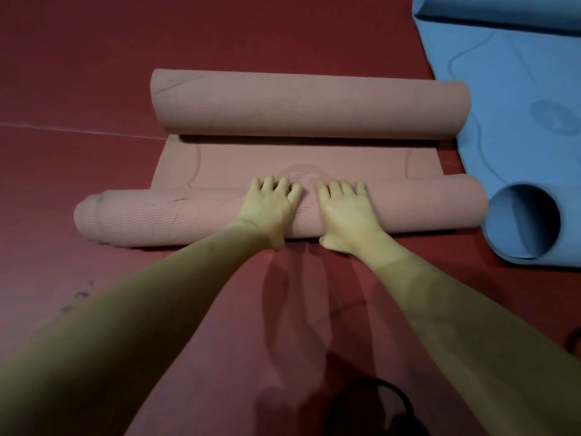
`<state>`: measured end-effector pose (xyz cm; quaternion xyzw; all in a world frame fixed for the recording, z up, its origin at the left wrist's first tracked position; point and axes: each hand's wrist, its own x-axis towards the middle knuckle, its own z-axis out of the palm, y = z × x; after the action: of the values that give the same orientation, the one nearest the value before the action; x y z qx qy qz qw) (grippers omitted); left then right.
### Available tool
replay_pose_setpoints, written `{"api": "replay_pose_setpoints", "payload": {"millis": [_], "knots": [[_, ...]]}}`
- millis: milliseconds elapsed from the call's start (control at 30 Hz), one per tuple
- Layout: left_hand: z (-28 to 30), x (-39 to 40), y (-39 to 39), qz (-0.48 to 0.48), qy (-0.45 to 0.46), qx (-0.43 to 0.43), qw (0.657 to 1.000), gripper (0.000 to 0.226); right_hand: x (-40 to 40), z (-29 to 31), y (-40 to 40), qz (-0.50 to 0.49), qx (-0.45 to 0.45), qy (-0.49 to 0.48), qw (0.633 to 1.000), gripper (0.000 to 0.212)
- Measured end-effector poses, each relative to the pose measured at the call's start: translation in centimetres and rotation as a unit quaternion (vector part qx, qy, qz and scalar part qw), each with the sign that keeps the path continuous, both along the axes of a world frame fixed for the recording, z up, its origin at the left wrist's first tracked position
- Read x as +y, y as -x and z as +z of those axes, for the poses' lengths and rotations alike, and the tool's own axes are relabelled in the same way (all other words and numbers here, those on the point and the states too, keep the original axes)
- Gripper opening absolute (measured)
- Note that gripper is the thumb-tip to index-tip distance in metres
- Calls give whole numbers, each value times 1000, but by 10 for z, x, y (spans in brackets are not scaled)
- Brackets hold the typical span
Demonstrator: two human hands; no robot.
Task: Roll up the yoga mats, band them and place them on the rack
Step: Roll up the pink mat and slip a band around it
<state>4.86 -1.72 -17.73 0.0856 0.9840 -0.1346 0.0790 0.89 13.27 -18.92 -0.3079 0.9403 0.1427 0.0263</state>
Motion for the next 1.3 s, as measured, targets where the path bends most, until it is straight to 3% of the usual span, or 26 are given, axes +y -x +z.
{"api": "replay_pose_setpoints", "payload": {"millis": [467, 700, 867, 1067, 1200, 1300], "knots": [[8, -3, -92, -70, -28, -62, 995, 103, 19, 23, -94, 91, -60, -10, 994, 85], [11, -19, -92, -55, -162, -156, 973, 101, 24, 31, -96, 63, -144, 20, 987, 106], [6, -33, -86, -82, -138, -78, 984, 99, 34, 25, -94, 44, -147, 111, 982, 91], [9, -44, -66, 9, -243, -95, 965, 84, 45, 10, -96, 46, 3, 194, 980, 72], [9, -40, -52, 19, -101, 0, 995, 62, 50, -2, -87, 42, 20, 144, 989, 89], [9, -35, -42, 43, -88, 33, 995, 52, 40, -1, -74, 6, -17, 82, 996, 115]]}}
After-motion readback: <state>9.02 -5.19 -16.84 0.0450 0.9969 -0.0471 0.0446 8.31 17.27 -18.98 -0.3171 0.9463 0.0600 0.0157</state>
